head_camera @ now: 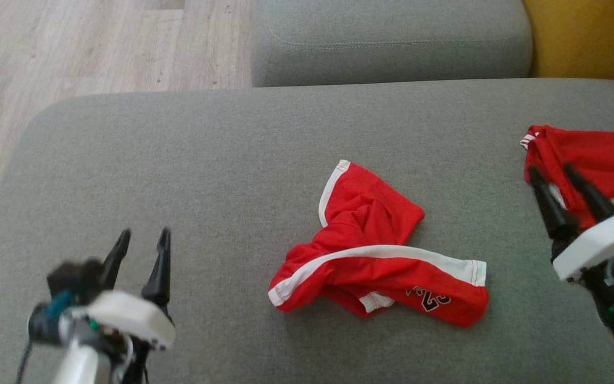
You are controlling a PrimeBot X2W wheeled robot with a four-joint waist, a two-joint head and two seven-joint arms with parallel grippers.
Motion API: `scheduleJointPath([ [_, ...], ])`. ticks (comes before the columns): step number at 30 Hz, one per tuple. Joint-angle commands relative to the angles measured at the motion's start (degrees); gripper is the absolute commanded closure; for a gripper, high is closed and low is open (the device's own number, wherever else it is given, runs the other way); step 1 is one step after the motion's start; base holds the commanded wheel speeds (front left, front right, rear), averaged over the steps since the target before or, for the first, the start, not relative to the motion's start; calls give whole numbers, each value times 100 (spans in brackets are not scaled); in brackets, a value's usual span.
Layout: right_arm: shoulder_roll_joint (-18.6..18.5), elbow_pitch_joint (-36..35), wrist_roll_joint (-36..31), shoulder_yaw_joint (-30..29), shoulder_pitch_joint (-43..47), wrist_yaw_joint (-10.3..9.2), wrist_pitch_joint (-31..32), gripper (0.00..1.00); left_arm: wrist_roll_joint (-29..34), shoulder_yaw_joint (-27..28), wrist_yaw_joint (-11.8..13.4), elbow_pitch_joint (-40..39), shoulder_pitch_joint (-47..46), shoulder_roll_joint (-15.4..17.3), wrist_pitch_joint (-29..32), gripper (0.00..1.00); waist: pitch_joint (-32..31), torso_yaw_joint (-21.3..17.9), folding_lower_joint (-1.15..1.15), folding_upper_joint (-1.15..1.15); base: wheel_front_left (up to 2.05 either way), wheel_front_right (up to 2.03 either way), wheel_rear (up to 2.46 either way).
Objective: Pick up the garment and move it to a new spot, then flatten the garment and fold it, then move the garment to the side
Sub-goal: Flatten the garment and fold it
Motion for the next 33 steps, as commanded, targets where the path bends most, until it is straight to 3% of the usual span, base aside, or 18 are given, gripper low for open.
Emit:
scheduleJointPath([
  [1, 108, -243, -128, -144, 114, 43, -263, 0, -143, 111, -145, -236, -579, 184, 282, 0, 3, -20, 0, 0, 0, 0, 0],
  [5, 470, -342, -351, -412, 317, 43, -623, 0, -500, -71, -379, -202, -957, 315, 1020, 0, 11, -57, 0, 0, 0, 0, 0],
  [9, 891, -416, -657, -685, 450, 43, -1035, 0, -1071, -615, -517, 16, -1565, 569, 2218, 0, 46, -145, 0, 0, 0, 0, 0],
  [11, 1055, -465, -781, -796, 455, 43, -1212, 0, -1609, -1013, -530, 61, -1915, 600, 2748, 0, 91, -208, 0, 0, 0, 0, 0],
  [15, 1259, -577, -905, -797, 338, 43, -1361, 0, -2346, -2109, -534, 250, -2648, 1038, 3537, 0, 291, -437, 0, 0, 0, 0, 0],
  [18, 1340, -606, -930, -719, 156, 43, -1407, 0, -3277, -2904, -535, 580, -3219, 1240, 4072, 0, 552, -755, 0, 0, 0, 0, 0],
  [24, 1345, -512, -889, -642, -64, 43, -1484, 0, -4184, -3736, -535, 982, -3931, 1487, 4187, 0, 892, -1162, 0, 0, 0, 0, 0],
  [33, 1338, -306, -773, -482, -300, 43, -1629, 0, -4923, -4854, -536, 1660, -4488, 1710, 4630, 0, 1132, -1498, 0, 0, 0, 0, 0],
])
